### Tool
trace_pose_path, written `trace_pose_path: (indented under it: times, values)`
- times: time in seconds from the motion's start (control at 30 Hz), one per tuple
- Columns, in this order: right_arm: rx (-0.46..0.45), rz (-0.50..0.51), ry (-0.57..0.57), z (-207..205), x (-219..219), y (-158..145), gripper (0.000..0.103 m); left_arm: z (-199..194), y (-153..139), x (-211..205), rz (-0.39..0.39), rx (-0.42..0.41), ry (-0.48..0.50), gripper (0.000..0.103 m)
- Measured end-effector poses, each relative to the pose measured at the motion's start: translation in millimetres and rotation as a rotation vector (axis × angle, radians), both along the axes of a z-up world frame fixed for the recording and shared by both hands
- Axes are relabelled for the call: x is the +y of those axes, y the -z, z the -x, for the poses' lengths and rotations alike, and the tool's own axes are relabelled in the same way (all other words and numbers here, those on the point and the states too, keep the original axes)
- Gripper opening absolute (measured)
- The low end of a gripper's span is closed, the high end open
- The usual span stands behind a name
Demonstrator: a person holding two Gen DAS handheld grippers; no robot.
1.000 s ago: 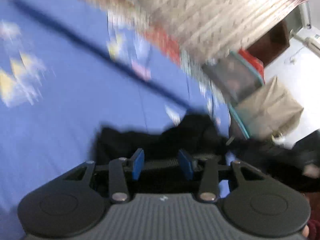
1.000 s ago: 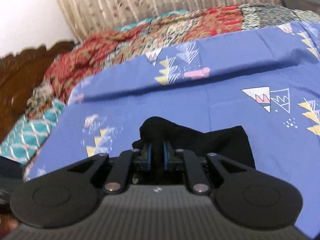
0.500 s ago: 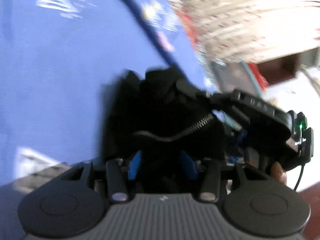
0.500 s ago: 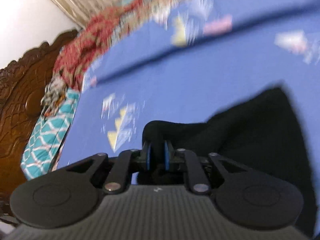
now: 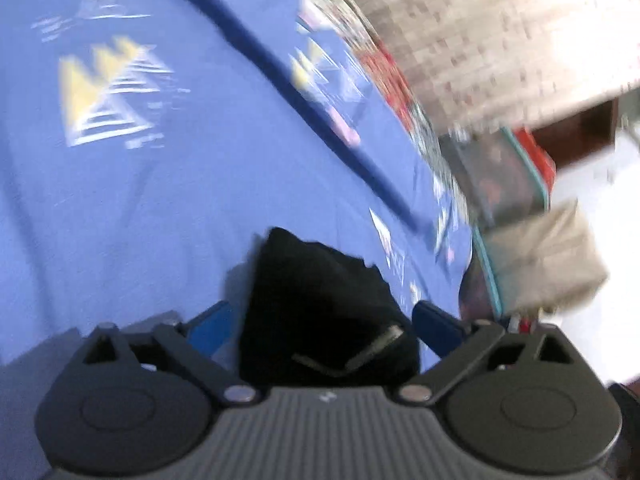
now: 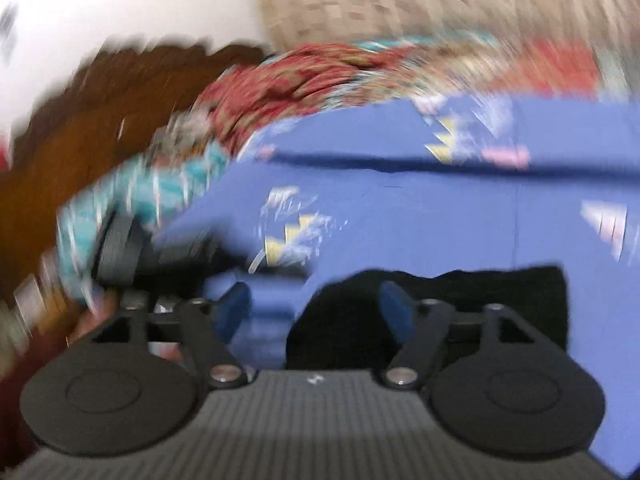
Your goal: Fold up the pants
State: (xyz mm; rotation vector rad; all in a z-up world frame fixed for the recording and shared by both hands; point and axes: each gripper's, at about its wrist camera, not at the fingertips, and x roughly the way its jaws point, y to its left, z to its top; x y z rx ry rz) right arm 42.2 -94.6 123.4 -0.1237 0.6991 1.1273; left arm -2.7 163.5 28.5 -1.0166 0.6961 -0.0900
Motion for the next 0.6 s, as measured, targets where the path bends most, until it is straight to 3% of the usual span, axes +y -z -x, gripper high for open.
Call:
trace_pose_path:
  times: [0.1, 0.17, 0.2, 0.23, 0.27, 0.33, 0.47, 0.53, 0.6]
  values:
    - [-0.070, 0.098, -0.083, 31, 7, 21, 0.080, -31, 0, -14, -0.014, 0.065, 0.100, 0.091]
    - [-0.101, 0.167, -0.083, 41, 15, 39, 0.077, -46, -1, -25, -0.013, 0.065, 0.161, 0.053]
    - [-0.136, 0.211, -0.074, 45, 19, 49, 0.068, -40, 0, -33, -0.023, 0.066, 0.178, 0.046]
    - [-0.180, 0.256, -0.050, 47, 21, 57, 0.036, -41, -1, -41, -0.046, 0.063, 0.186, 0.037]
    - [-0.229, 0.298, -0.009, 48, 22, 60, 0.015, -43, -5, -47, -0.073, 0.040, 0.191, 0.029]
    - [-0.304, 0.269, 0.047, 50, 13, 48, 0.014, -43, -13, -52, -0.071, -0.055, 0.197, 0.021]
    - [-0.763, 0.297, 0.066, 95, 6, 28, 0.014, -30, -29, -50, 0.038, -0.340, 0.209, 0.023]
    - [-0.876, 0.371, 0.000, 107, 12, 40, 0.014, -29, -15, -45, 0.054, -0.346, 0.188, 0.023]
    - [-0.930, 0.480, -0.091, 111, 24, 66, 0.015, -31, 13, -37, 0.044, -0.230, 0.141, 0.023]
